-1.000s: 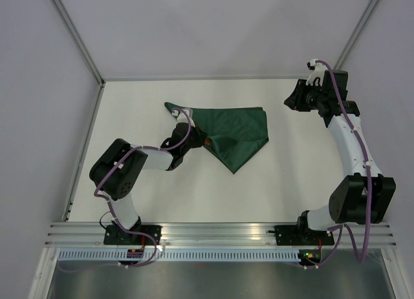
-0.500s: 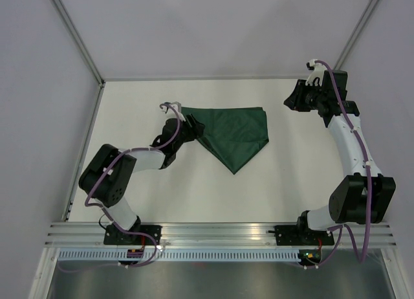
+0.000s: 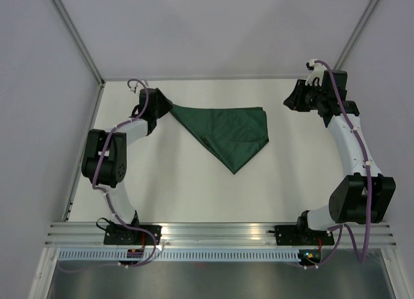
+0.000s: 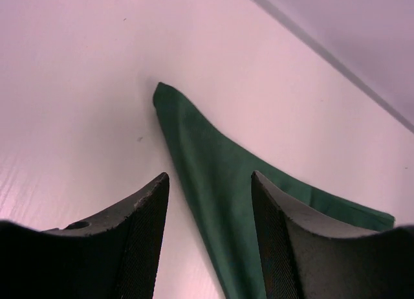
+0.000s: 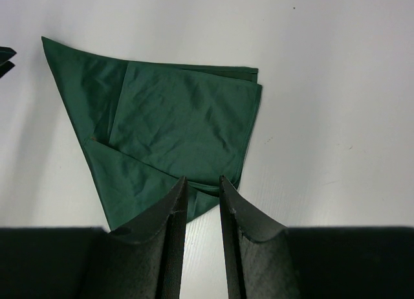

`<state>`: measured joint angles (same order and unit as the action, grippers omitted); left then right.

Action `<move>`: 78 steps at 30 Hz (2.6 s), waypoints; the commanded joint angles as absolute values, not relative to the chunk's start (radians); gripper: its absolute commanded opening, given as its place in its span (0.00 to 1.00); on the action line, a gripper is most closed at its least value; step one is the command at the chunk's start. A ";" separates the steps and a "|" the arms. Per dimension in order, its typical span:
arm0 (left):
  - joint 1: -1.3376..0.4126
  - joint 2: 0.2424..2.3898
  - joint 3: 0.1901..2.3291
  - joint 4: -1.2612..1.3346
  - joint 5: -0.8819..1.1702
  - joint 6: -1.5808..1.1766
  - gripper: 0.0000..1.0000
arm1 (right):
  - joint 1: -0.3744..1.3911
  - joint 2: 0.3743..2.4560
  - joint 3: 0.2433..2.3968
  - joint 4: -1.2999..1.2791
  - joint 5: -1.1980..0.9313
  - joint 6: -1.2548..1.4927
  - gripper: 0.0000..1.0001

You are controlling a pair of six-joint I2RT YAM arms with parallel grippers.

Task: Fold the napkin, place the utensils inside, and roll it up
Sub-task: Fold the napkin

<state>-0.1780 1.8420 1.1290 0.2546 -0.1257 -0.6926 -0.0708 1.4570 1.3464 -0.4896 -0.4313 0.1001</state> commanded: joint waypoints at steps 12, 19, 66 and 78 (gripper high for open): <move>-0.110 2.129 1.353 0.181 0.054 -0.807 0.59 | -0.060 1.463 1.333 -0.483 -0.457 0.104 0.32; -0.109 2.151 1.367 0.173 0.028 -0.807 0.52 | -0.060 1.465 1.331 -0.480 -0.460 0.101 0.32; -0.357 1.917 0.887 1.023 0.867 -0.640 0.02 | -0.006 1.499 1.333 -0.488 -0.426 0.066 0.31; -0.491 2.033 1.022 0.942 0.996 -0.597 0.02 | 0.020 1.499 1.333 -0.489 -0.425 0.064 0.31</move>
<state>-0.4736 2.0186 0.9829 0.9268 0.9230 -0.6720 0.0036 1.4906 1.3300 -0.4934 -0.4313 0.0734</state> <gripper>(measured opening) 0.026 0.310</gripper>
